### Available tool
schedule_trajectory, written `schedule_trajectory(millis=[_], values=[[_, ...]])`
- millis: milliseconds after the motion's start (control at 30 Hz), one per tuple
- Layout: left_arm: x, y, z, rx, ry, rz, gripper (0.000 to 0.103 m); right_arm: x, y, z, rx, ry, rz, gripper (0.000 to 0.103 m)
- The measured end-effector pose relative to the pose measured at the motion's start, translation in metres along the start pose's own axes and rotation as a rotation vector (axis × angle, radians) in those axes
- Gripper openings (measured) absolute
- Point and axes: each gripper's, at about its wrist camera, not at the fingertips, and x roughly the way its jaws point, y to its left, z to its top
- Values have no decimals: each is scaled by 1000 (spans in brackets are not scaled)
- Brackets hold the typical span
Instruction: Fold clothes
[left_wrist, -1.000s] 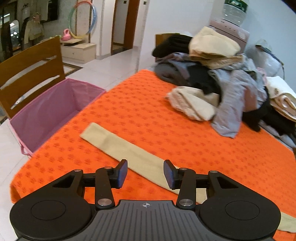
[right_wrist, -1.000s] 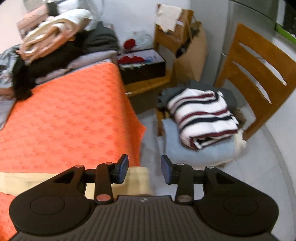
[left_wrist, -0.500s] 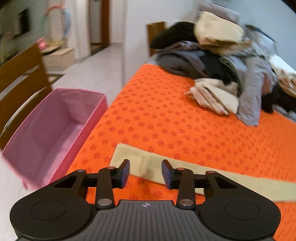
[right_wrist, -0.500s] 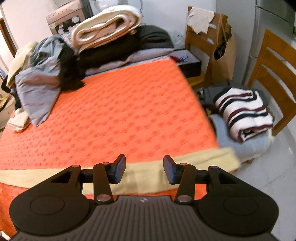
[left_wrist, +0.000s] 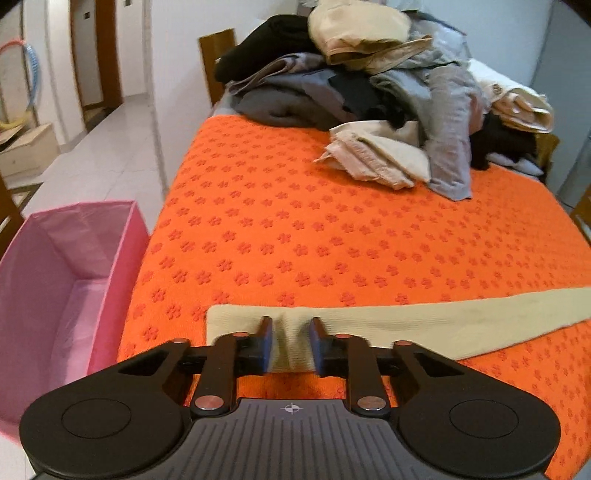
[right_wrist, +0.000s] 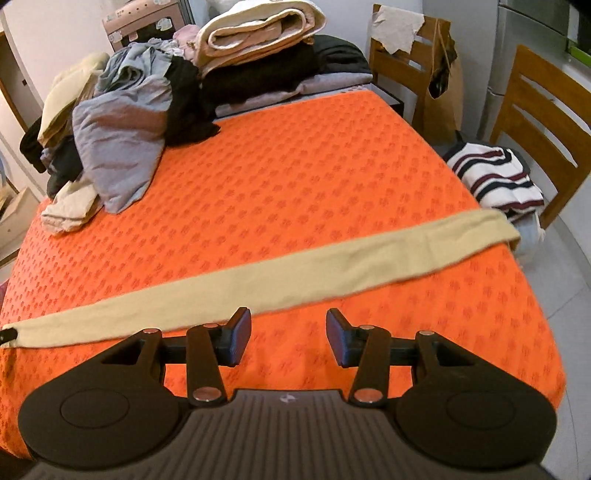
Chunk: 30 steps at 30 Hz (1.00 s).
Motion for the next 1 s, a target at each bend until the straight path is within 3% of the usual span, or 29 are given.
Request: schedule_trajectory(millis=[167,400,1000], values=[[-15,6,2,24,-69,-48,7,-10,15,-17,14,-1,-18,51],[-30,20,13,0,-99,-77,7,-13,29,-27,11,2,-20,51],[-30,38,11,-21,-89,-9,7,-18,38,-35,16,-9,-20,51]])
